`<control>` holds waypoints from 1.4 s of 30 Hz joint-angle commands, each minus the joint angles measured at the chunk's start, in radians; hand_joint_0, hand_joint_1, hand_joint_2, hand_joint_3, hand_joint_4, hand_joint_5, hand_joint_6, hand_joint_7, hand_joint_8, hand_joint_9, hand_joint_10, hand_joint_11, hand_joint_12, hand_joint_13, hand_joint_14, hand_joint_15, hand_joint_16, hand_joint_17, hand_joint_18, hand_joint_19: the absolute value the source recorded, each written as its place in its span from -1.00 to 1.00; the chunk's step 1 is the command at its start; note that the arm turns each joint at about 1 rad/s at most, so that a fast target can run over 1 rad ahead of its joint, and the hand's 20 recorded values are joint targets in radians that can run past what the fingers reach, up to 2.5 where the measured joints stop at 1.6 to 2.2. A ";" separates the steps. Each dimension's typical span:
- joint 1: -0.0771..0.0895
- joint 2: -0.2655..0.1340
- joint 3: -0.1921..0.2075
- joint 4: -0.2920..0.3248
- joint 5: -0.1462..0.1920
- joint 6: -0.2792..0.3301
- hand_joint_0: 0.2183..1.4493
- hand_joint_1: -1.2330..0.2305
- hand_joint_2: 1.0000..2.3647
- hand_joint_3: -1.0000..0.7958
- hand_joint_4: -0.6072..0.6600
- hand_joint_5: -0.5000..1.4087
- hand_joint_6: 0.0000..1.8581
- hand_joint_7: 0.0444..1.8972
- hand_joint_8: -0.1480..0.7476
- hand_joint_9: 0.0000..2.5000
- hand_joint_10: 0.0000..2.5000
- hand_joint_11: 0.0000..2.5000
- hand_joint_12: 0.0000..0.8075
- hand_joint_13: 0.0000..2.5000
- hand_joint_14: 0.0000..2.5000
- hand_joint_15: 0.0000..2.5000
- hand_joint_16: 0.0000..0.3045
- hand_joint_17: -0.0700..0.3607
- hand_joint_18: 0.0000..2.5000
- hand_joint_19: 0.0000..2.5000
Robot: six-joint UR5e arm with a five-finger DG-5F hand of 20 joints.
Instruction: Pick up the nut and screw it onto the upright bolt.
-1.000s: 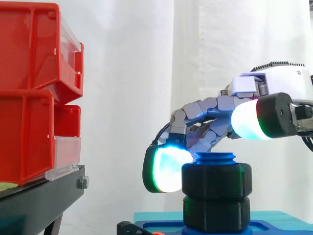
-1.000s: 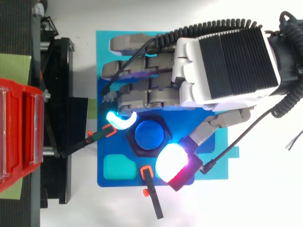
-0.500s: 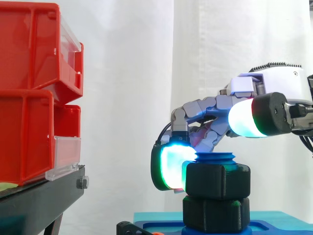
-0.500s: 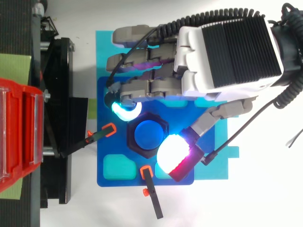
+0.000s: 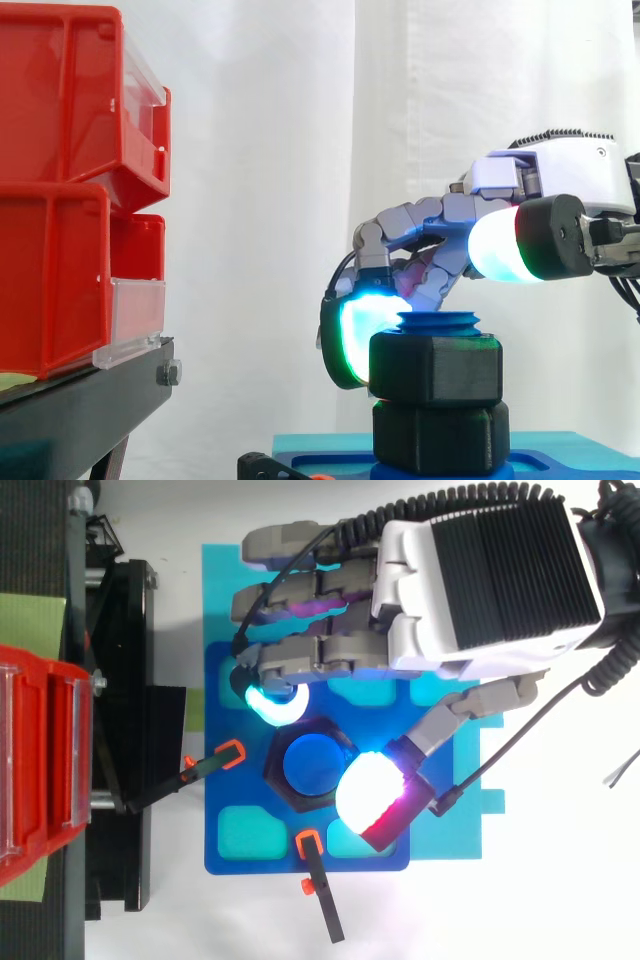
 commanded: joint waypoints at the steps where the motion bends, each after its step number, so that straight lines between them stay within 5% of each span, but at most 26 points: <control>1: -0.006 0.001 -0.001 0.000 -0.005 0.000 -0.52 0.32 -1.00 -0.44 0.25 -0.51 -0.33 0.33 0.01 -0.29 -1.00 -1.00 -0.29 -0.53 -1.00 -1.00 -0.82 -0.39 -0.82 -1.00; 11: -0.015 -0.001 0.007 0.002 -0.020 0.000 -0.51 0.32 -1.00 -0.44 0.26 -0.49 -0.29 0.21 0.04 -0.13 -1.00 -1.00 -0.35 -0.44 -1.00 -1.00 -0.84 -0.42 -0.73 -1.00; 15: -0.021 0.001 0.025 -0.008 -0.032 0.000 -0.51 0.32 -1.00 -0.44 0.31 -0.50 -0.46 0.43 0.02 -0.15 -1.00 -1.00 -0.34 -0.45 -1.00 -1.00 -0.83 -0.41 -0.73 -1.00; 18: -0.026 0.001 0.025 -0.014 -0.034 0.000 -0.51 0.32 -1.00 -0.44 0.35 -0.55 -0.46 0.16 -0.02 -0.19 -1.00 -1.00 -0.33 -0.46 -1.00 -1.00 -0.82 -0.39 -0.74 -1.00; 25: -0.027 0.001 0.054 -0.021 -0.034 0.000 -0.53 0.34 -1.00 -0.44 0.34 -0.60 -0.46 -0.11 -0.05 -0.25 -1.00 -1.00 -0.33 -0.51 -1.00 -1.00 -0.80 -0.36 -0.77 -1.00; 31: -0.012 0.001 0.090 -0.090 -0.022 -0.002 -0.54 0.34 -1.00 -0.44 0.31 -0.61 -0.46 -0.19 -0.06 -0.28 -1.00 -1.00 -0.31 -0.53 -1.00 -1.00 -0.79 -0.34 -0.78 -1.00; 42: 0.025 0.001 0.088 -0.100 0.021 -0.002 -0.54 0.35 -1.00 -0.44 0.30 -0.61 -0.46 -0.22 -0.07 -0.30 -1.00 -1.00 -0.30 -0.54 -1.00 -1.00 -0.78 -0.33 -0.80 -1.00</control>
